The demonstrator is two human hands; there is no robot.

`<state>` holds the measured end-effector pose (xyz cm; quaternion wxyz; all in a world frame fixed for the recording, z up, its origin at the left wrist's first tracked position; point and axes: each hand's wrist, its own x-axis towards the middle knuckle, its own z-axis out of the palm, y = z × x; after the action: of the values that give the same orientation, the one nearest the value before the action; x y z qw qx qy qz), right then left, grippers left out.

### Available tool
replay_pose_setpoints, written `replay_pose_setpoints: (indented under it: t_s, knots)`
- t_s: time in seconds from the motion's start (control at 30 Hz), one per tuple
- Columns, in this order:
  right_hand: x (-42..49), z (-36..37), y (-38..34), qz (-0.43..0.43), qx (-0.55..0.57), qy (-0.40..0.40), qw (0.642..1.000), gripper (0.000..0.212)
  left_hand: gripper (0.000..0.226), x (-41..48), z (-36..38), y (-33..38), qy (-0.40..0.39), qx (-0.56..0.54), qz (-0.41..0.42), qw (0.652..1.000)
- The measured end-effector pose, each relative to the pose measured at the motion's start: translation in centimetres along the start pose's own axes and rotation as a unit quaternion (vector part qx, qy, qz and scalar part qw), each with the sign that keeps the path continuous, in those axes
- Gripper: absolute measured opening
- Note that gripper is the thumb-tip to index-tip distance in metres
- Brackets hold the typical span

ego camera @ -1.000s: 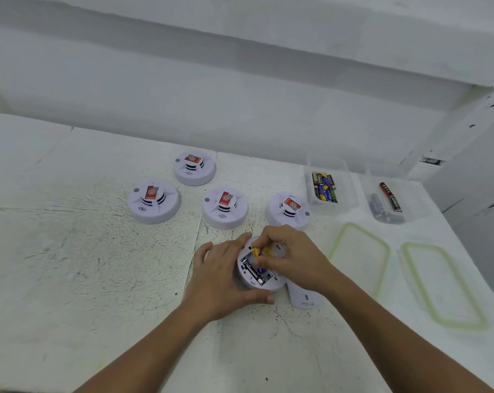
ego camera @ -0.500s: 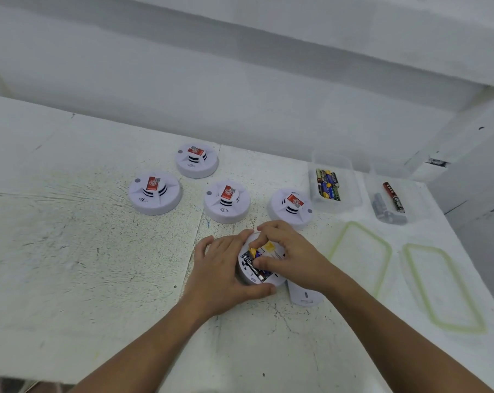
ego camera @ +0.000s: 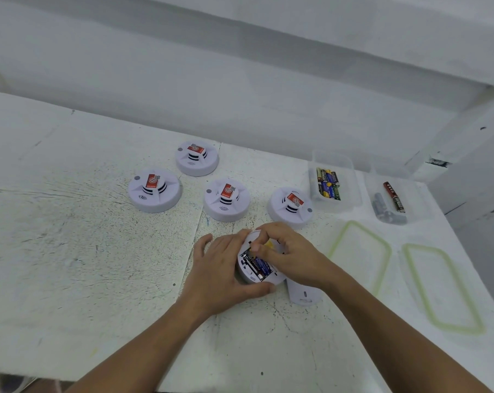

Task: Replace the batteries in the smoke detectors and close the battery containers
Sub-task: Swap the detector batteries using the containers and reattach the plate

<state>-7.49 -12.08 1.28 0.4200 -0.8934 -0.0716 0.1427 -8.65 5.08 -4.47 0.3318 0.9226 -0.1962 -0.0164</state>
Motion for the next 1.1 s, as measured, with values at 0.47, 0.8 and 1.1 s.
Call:
replay_pose_setpoints:
  t_s: [0.47, 0.8, 1.1]
  knots:
    - [0.10, 0.57, -0.19, 0.049, 0.071, 0.008, 0.996, 0.021, 0.106, -0.04, -0.12, 0.16, 0.005, -0.009, -0.006, 1.000]
    - [0.39, 0.52, -0.51, 0.075, 0.016, 0.018, 0.997, 0.033, 0.101, -0.07, -0.10, 0.25, 0.008, -0.018, -0.009, 1.000]
    - [0.72, 1.05, 0.05, 0.059, -0.002, 0.043, 0.997, 0.030, 0.099, -0.01, 0.05, 0.13, 0.009, -0.021, -0.012, 1.000]
